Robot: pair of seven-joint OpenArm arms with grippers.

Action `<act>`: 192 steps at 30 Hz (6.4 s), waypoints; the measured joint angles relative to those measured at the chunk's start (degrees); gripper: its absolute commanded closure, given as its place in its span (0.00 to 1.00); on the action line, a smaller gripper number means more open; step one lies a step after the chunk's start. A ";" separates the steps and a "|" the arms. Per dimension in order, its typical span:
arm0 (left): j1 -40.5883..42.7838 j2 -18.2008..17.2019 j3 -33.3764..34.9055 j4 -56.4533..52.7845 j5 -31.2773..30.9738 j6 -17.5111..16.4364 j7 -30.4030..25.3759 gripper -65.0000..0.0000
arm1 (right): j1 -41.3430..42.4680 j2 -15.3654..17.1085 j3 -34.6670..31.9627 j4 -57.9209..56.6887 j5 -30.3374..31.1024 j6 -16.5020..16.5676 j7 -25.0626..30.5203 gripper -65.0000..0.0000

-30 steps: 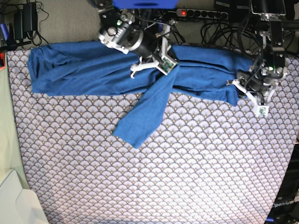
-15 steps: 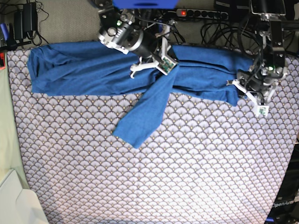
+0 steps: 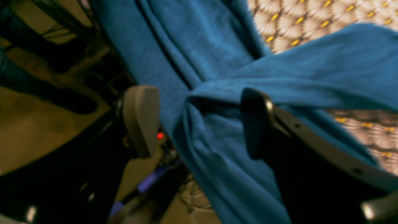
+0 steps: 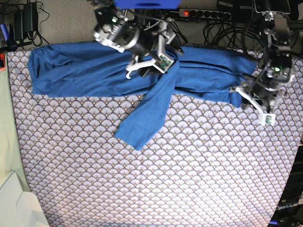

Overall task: Fold the T-shirt properly
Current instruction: 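Open the right gripper to release the sleeve and withdraw it, then move the left gripper to the sleeve cuff and grasp it, then fold the sleeve cuff with the left gripper back onto the folded body, then lower the cuff at the shirt edge with the left gripper and hold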

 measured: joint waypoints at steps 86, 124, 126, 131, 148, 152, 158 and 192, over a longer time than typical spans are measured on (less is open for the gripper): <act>-39.36 28.30 52.30 -60.08 0.81 14.71 -25.40 0.00 | 2.19 3.15 41.03 2.25 0.04 0.04 0.37 0.36; -39.50 27.89 51.91 -59.47 0.35 16.85 -24.92 0.92 | 2.56 3.15 40.83 2.25 0.00 0.02 0.35 0.36; -39.12 27.69 51.91 -56.98 -0.07 17.09 -22.75 0.99 | 2.54 3.15 40.83 2.27 0.02 0.02 0.35 0.36; -38.49 27.93 50.93 -49.62 -0.09 16.98 -18.36 1.00 | 2.58 3.15 40.83 2.25 0.00 0.02 0.35 0.36; -20.65 15.04 31.80 -8.46 0.15 16.76 1.73 1.00 | 2.60 3.15 40.81 2.21 0.20 0.02 0.35 0.36; -14.27 10.86 27.08 -2.62 0.09 16.70 1.51 1.00 | 2.64 3.13 40.68 2.12 0.39 0.02 0.37 0.36; -6.16 8.02 18.03 4.76 0.15 16.72 1.18 1.00 | 2.69 3.15 40.65 2.12 0.42 0.04 0.37 0.36; 8.55 -1.44 -0.15 5.42 0.35 2.05 1.99 1.00 | 2.25 3.02 40.76 2.10 0.42 0.02 0.35 0.36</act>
